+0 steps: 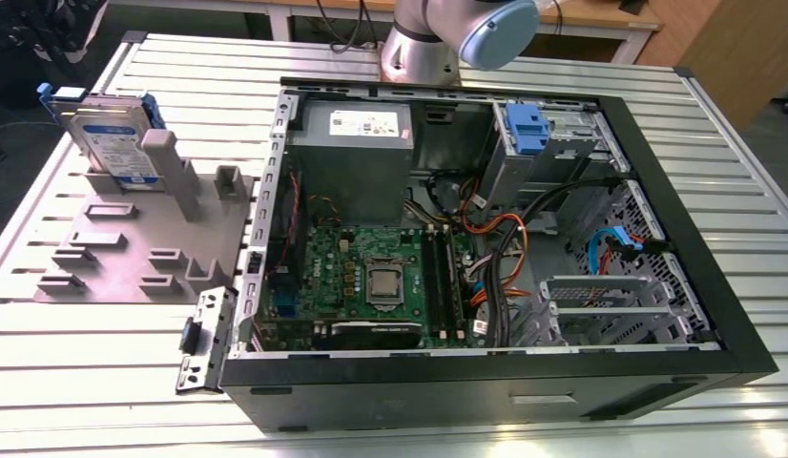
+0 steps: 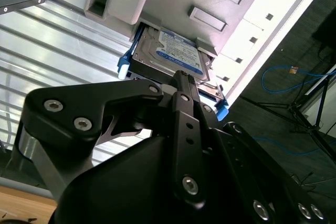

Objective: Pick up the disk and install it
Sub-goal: 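Reach for the disk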

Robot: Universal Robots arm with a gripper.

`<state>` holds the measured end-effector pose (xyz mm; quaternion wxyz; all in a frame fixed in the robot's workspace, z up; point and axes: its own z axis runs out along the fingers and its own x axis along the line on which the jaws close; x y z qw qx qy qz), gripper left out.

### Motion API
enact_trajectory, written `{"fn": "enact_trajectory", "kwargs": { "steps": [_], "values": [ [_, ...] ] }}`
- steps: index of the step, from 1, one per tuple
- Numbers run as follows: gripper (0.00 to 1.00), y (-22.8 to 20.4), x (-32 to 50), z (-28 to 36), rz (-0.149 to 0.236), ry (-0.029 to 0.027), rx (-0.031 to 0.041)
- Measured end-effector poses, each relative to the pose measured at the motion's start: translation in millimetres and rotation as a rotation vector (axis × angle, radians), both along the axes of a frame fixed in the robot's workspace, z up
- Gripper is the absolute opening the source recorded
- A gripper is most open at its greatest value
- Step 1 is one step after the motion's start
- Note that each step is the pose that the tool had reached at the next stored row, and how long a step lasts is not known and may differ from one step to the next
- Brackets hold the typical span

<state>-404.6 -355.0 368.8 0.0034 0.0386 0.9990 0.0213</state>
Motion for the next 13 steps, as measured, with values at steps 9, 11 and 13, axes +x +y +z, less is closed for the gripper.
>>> {"fn": "enact_trajectory", "kwargs": {
  "steps": [9, 11, 13],
  "values": [
    [0.11, 0.8, -4.6, -0.2, 0.0, -0.0001, 0.0],
    [0.11, 1.2, -5.4, -0.4, 0.0, 0.0, 0.0],
    [0.11, 1.5, -6.0, -0.7, 0.0, 0.0, 0.0]
  ]
}}
